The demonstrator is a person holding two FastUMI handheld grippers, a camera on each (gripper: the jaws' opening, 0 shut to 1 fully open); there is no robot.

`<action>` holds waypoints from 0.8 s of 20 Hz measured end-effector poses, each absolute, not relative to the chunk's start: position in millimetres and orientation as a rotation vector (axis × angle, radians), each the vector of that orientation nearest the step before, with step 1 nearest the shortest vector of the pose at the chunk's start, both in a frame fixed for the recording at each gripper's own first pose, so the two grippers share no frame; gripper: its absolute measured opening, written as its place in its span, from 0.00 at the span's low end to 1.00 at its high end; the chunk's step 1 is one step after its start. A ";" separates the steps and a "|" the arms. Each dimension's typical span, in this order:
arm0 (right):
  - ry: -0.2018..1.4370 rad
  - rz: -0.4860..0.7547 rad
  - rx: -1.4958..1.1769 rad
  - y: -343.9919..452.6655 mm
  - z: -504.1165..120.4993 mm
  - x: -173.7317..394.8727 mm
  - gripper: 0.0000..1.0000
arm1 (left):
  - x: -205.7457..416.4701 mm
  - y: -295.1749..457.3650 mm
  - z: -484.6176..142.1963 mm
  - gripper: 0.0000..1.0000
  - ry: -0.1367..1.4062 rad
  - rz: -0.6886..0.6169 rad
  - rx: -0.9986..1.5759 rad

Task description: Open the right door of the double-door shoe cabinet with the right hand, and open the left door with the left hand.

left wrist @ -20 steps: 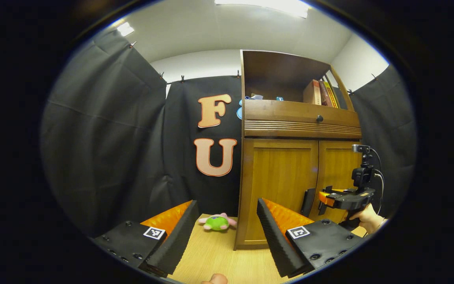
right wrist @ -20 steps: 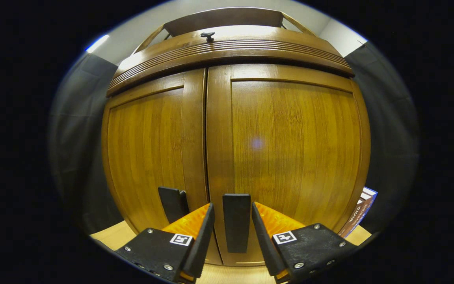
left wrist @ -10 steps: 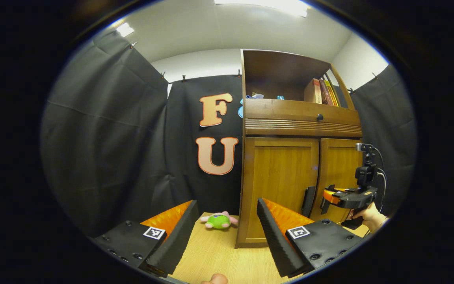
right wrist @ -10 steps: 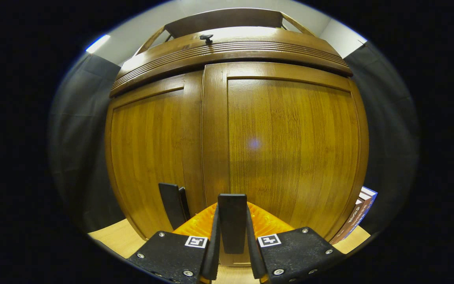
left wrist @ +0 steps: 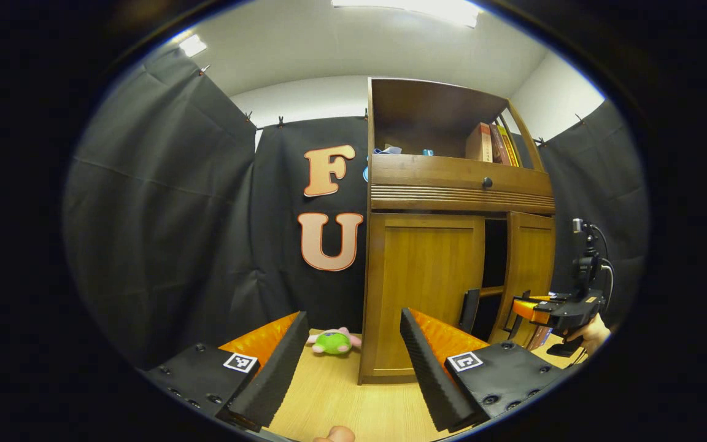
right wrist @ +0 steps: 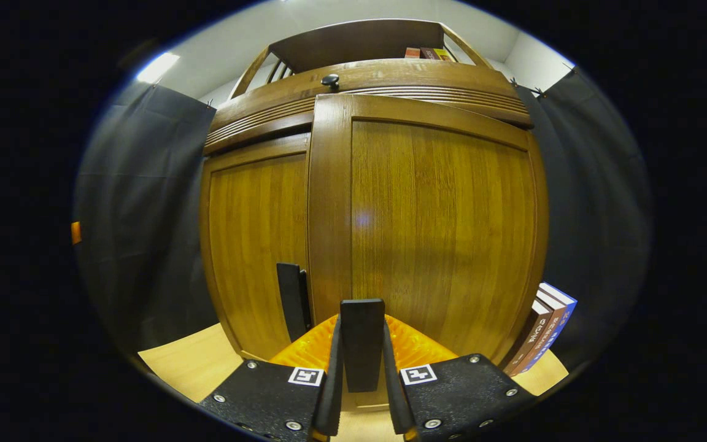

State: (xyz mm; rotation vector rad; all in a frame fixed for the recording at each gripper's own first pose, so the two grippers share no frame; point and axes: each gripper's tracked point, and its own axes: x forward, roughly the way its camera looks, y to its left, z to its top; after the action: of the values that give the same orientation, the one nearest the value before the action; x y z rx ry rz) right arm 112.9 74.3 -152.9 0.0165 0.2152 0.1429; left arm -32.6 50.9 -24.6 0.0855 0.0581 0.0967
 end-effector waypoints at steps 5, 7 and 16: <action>0.210 0.159 0.011 59.3 -147.1 85.1 0.31 | -31.8 46.8 -27.2 0.98 0.067 0.086 0.080; 0.203 0.160 0.022 51.6 -144.0 72.9 0.30 | -32.8 44.0 -29.4 0.98 0.070 0.085 0.077; 0.217 0.139 0.018 17.3 -132.2 29.3 0.22 | -26.5 25.0 -34.9 0.95 0.082 0.044 0.066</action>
State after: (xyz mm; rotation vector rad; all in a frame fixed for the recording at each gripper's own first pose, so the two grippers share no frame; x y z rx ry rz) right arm 29.3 17.3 -132.2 0.0185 0.2171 0.1385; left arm -26.5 25.0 -34.9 0.0660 0.0818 0.0445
